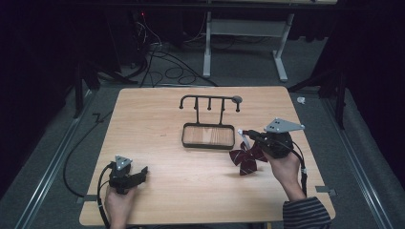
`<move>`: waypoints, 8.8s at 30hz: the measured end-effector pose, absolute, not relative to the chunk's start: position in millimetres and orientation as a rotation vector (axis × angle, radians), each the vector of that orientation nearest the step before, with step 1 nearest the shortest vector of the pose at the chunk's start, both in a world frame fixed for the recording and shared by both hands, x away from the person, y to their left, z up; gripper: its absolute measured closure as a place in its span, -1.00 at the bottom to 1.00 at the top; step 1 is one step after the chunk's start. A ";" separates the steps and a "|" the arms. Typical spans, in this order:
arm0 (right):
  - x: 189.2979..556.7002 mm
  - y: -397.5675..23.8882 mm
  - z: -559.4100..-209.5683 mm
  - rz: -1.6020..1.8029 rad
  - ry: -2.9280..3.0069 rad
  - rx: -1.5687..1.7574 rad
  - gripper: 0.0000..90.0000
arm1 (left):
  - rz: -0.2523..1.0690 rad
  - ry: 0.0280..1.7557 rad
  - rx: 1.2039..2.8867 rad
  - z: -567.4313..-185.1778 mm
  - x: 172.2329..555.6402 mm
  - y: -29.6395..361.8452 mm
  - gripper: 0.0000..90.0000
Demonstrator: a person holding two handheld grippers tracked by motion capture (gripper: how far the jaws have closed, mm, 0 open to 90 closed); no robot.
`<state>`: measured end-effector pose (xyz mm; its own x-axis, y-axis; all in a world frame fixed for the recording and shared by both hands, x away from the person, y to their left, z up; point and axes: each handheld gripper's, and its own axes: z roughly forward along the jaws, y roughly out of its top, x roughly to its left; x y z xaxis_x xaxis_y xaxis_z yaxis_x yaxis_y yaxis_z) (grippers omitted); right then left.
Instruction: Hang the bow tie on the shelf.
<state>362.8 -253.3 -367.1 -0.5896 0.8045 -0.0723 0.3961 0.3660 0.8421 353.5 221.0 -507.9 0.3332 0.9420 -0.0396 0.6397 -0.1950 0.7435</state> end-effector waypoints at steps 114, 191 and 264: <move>426.7 -158.0 -321.3 1.202 2.260 0.843 1.00 | 0.562 1.389 1.911 -508.0 353.6 222.2 -0.39; 457.9 -166.2 -319.5 1.170 2.180 0.965 0.73 | 0.561 1.389 1.910 -508.0 353.6 222.2 -0.39; 398.3 -274.2 -347.2 1.247 2.045 1.171 0.54 | 0.570 1.387 1.918 -508.1 353.6 221.1 -0.39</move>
<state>398.3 -274.2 -347.2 -0.5248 0.8504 0.0368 0.4219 0.2223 0.8790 353.6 221.1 -508.1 0.3323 0.9421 -0.0450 0.6378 -0.1893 0.7466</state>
